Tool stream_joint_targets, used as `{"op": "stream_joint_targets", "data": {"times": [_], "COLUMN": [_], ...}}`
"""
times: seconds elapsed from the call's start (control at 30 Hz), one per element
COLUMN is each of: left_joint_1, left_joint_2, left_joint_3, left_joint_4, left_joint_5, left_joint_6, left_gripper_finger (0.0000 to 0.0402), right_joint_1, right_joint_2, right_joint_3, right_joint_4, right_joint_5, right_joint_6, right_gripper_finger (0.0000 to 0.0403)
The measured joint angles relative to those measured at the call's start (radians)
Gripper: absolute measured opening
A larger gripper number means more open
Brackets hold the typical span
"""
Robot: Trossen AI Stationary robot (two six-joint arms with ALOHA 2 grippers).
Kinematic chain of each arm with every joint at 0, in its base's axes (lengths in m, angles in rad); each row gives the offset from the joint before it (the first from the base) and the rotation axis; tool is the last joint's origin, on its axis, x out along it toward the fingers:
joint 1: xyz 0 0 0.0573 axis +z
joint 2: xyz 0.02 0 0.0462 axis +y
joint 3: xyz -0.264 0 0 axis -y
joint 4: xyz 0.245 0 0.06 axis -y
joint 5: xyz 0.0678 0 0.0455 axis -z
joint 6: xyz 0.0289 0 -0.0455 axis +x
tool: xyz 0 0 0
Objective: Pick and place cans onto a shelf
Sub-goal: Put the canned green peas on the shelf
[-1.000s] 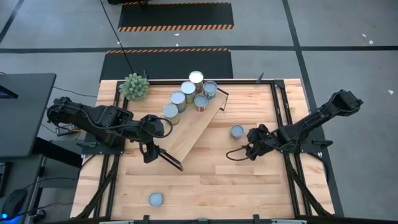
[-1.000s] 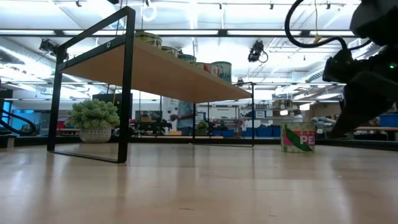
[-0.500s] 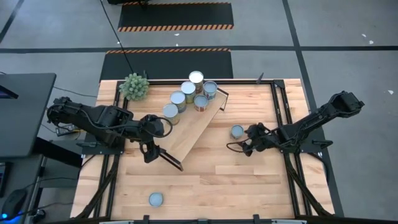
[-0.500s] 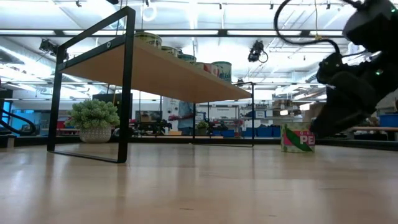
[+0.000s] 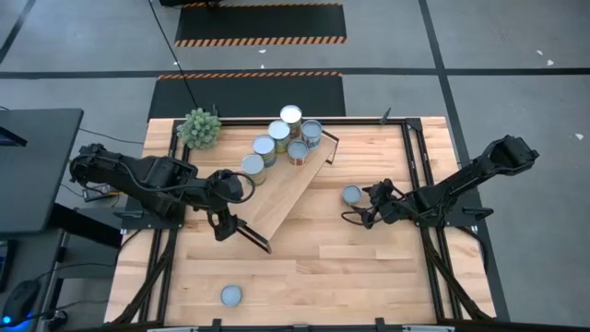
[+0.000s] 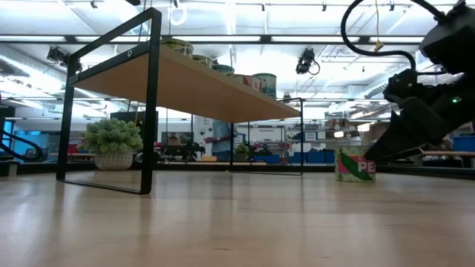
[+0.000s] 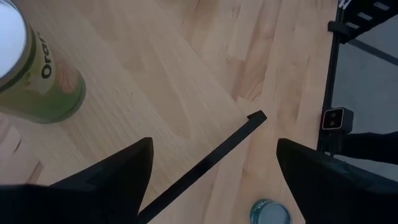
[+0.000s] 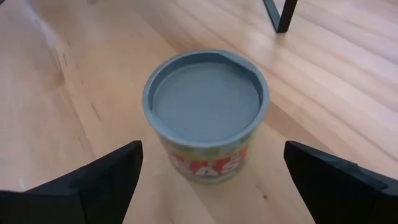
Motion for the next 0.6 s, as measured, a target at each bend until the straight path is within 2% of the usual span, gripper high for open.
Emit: {"op": "stream_joint_targets", "data": {"times": [0.23, 0.37, 0.6], "left_joint_1": [0.0, 0.0, 0.0], "left_joint_2": [0.0, 0.0, 0.0], "left_joint_3": [0.0, 0.0, 0.0], "left_joint_4": [0.0, 0.0, 0.0], "left_joint_5": [-0.011, -0.011, -0.011], "left_joint_6": [-0.001, -0.003, -0.003], "left_gripper_finger": [0.0345, 0.0345, 0.0345], "right_joint_1": [-0.033, -0.075, -0.139], "right_joint_2": [0.076, 0.132, 0.23], "right_joint_3": [0.0, -0.001, -0.001], "right_joint_4": [0.152, 0.194, 0.384], "right_joint_5": [0.0, 0.0, -0.06], "right_joint_6": [-0.081, -0.073, -0.16], "right_gripper_finger": [0.0399, 0.0399, 0.0399]}}
